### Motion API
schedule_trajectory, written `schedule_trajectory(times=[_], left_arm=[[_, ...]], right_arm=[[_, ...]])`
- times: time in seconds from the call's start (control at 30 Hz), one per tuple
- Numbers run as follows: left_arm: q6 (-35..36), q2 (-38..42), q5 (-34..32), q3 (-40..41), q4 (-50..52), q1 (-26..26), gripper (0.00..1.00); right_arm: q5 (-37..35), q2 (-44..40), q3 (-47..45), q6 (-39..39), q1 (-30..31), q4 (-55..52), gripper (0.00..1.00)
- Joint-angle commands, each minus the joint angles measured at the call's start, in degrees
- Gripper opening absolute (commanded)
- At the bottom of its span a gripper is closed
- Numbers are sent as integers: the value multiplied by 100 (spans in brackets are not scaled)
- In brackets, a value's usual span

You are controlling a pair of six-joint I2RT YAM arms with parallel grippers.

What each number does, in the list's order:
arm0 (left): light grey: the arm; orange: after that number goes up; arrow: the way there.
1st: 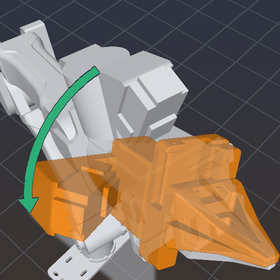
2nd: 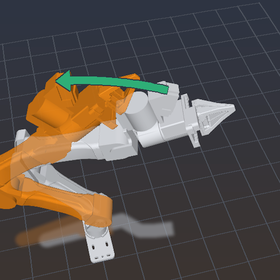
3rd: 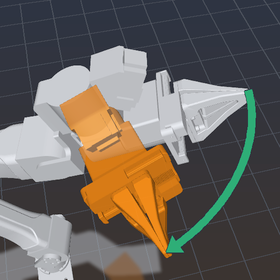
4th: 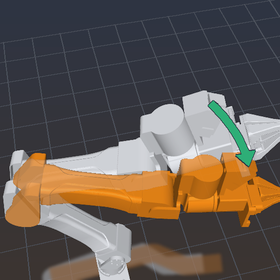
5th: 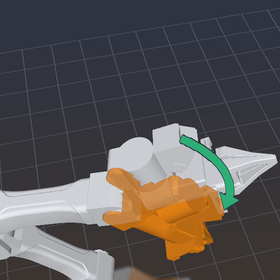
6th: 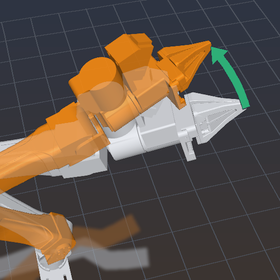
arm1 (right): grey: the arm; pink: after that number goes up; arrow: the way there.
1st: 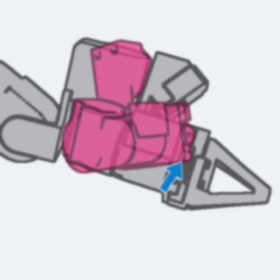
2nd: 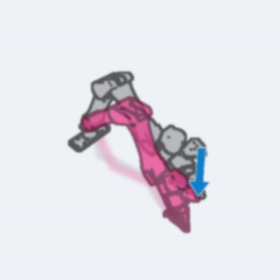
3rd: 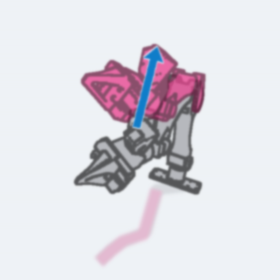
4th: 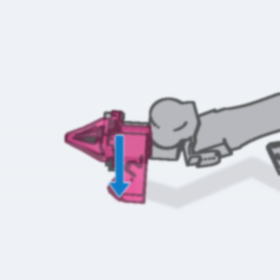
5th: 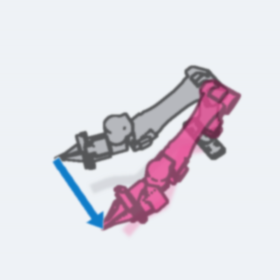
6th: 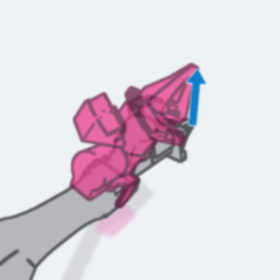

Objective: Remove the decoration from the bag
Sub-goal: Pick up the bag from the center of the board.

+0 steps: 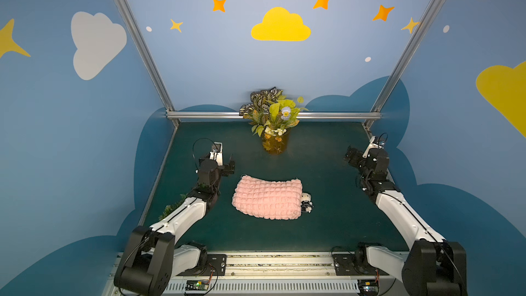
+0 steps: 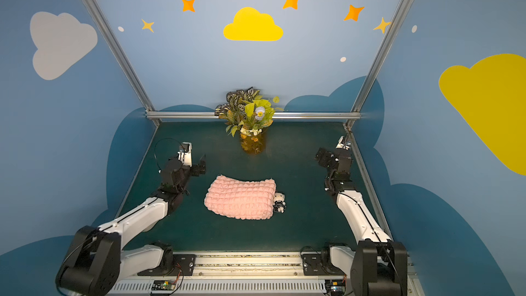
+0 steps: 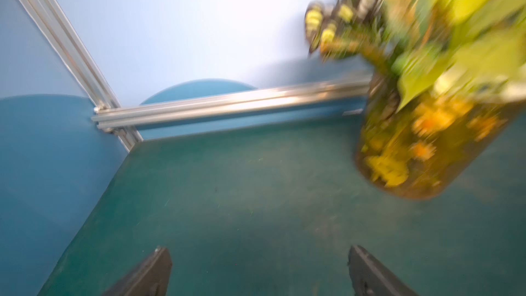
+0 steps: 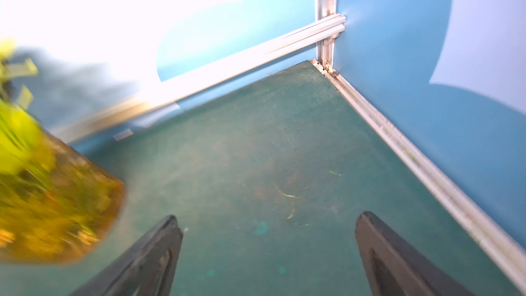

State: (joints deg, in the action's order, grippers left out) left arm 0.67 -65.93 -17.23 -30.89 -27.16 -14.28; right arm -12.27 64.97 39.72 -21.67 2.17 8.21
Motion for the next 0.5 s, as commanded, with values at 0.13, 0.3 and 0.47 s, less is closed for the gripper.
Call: schedule_trajectory(times=[0.13,0.3,0.47], left_arm=[[-1612,1042,567,-870,2807,-543,100],[-2106,844,637,-1213,3141,-1206,100],[-2396,66,581,-1792,3453,-1821,100]], right_arm=[[1358,-569,-96,-1140,119,-1517,98],[1984,-621,-74,-1343,525,-2087,94],[2616,-505,-96,-1506,865,-2207,92]])
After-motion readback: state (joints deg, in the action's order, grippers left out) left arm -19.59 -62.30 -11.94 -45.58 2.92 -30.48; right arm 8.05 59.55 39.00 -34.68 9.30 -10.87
